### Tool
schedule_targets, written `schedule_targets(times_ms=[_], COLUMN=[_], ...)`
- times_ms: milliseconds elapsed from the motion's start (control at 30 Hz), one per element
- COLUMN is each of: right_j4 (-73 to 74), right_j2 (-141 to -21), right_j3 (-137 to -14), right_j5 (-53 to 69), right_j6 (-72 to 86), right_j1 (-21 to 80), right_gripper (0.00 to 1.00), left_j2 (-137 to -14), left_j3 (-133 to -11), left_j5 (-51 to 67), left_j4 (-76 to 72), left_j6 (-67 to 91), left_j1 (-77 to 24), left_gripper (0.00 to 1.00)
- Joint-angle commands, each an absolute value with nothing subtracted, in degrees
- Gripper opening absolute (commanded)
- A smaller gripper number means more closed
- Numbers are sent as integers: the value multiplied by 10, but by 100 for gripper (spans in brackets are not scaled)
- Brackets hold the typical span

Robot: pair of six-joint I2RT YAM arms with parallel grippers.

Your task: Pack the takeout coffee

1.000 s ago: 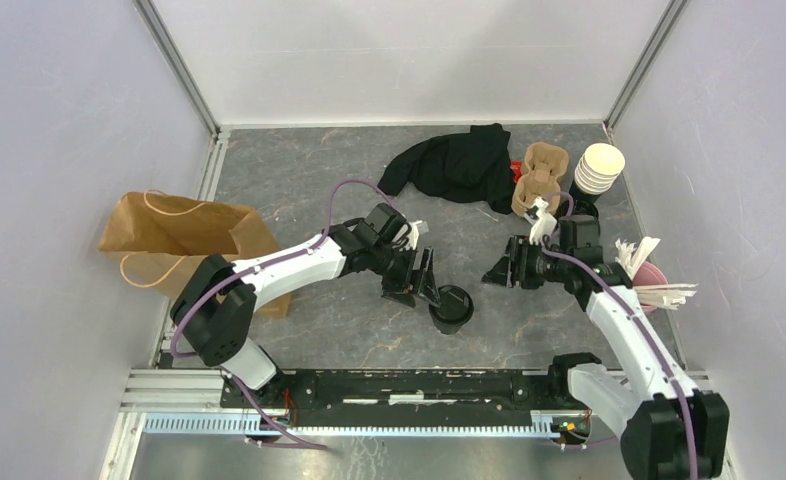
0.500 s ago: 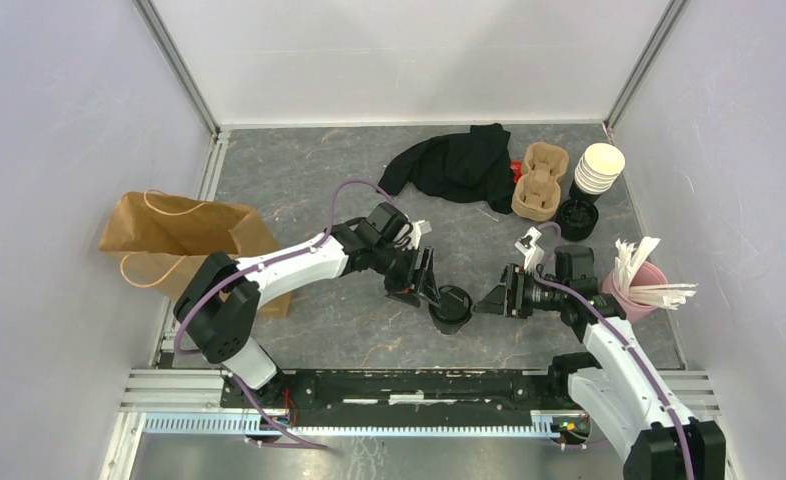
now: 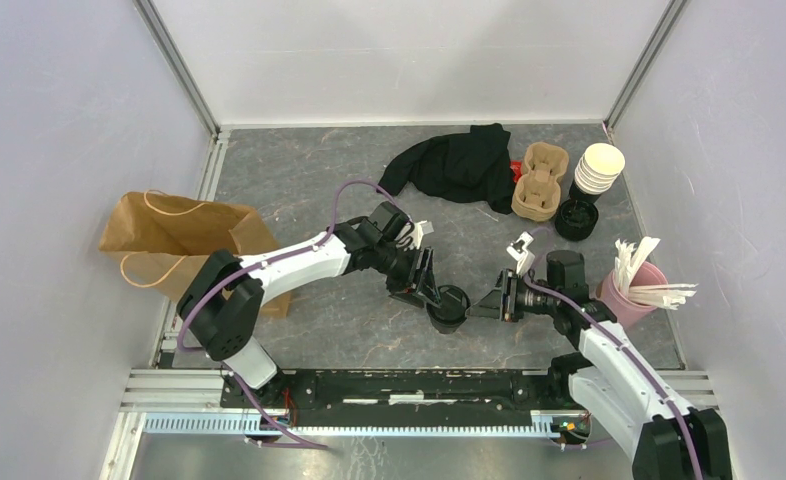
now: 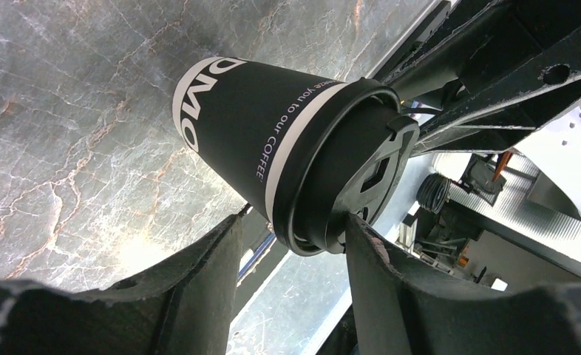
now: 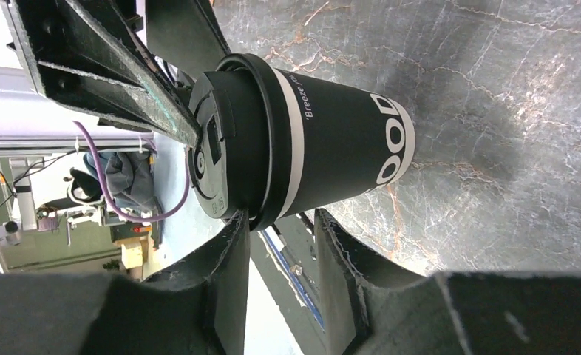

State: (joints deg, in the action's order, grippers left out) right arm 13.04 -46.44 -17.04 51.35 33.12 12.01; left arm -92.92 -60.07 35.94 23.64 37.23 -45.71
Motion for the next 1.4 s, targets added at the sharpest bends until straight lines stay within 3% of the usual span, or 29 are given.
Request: schedule_targets(times_ms=[0, 133, 267, 467, 600, 700, 800, 900, 1000, 1133, 1367], right_j4=[196, 145, 147, 222, 248, 260, 315, 320, 270, 228, 167], right_j2=[-484, -447, -420, -453, -460, -466, -482, -495, -500, -501, -507], right_j3=[-81, -14, -86, -249, -295, -324, -385, -409, -380, -352, -293], right_j5=[323, 324, 364, 424, 446, 444, 391, 366, 373, 375, 391], right_j6=[256, 298, 316, 266, 251, 239, 205, 213, 246, 276, 299], right_j1=[125, 125, 125, 125, 125, 129, 150, 170, 185, 188, 188], right_gripper=[38, 39, 45, 59, 69, 76, 83, 87, 88, 87, 87], left_j2=[-950, -945, -922, -904, -879, -867, -864, -862, -867, -885, -909], left_j3=[-575, -535, -554, -643, -664, -660, -650, -634, -610, -599, -592], left_j5=[283, 282, 315, 348, 345, 343, 338, 336, 345, 368, 382], left_j4=[280, 273, 263, 272, 284, 292, 304, 305, 291, 277, 262], left_j6=[349, 337, 339, 346, 346, 350, 350, 355, 357, 365, 362], left_j1=[-454, -444, -442, -440, -428, -422, -422, -422, -422, -422, -422], left_gripper=[58, 57, 60, 77, 89, 92, 89, 70, 62, 55, 54])
